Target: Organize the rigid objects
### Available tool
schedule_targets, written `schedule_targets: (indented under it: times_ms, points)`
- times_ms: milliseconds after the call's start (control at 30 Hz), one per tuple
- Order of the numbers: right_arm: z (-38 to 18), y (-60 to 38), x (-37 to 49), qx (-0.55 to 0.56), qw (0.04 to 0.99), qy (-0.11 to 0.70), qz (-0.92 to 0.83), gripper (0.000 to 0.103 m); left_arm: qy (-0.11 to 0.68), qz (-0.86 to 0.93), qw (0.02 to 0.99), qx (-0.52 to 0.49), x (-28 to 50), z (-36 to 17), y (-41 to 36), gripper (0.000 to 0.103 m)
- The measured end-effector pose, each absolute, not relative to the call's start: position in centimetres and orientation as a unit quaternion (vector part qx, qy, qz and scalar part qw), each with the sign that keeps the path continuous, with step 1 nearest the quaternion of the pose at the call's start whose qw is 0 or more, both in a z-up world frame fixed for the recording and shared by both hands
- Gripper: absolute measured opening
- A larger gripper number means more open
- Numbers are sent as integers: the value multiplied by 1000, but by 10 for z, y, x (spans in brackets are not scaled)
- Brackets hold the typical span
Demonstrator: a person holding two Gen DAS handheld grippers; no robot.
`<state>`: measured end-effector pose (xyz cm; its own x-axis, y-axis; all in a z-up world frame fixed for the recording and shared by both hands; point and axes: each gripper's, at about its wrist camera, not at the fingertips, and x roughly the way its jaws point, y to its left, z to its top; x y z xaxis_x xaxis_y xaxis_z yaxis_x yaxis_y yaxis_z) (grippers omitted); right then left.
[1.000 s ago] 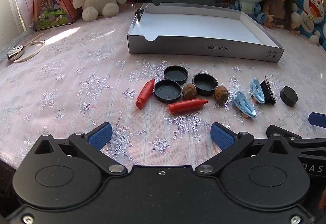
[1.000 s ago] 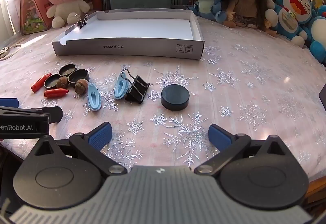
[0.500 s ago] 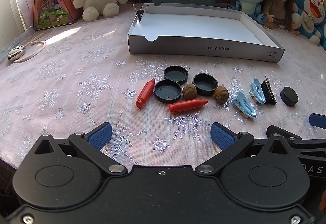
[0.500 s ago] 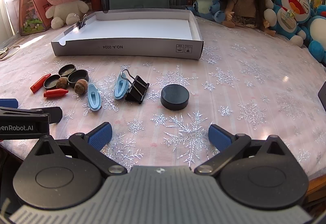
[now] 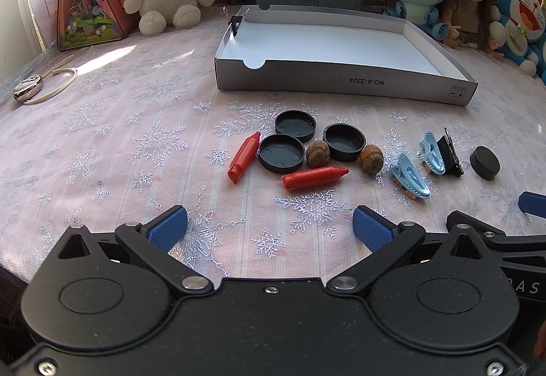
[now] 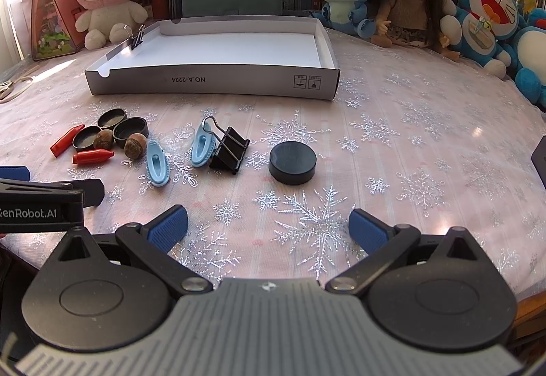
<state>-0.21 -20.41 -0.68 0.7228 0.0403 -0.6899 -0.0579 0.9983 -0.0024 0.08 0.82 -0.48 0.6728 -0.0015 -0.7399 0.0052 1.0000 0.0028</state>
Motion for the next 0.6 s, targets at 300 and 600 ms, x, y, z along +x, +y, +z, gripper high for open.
schedule_targets:
  times_ms: [300, 600]
  points:
    - [-6, -204, -3, -12, 928, 371, 26, 103, 405, -2, 914, 2, 1, -4, 7, 103]
    - [-4, -206, -5, -12, 930, 368, 26, 103, 403, -1, 915, 2, 1, -3, 8, 103]
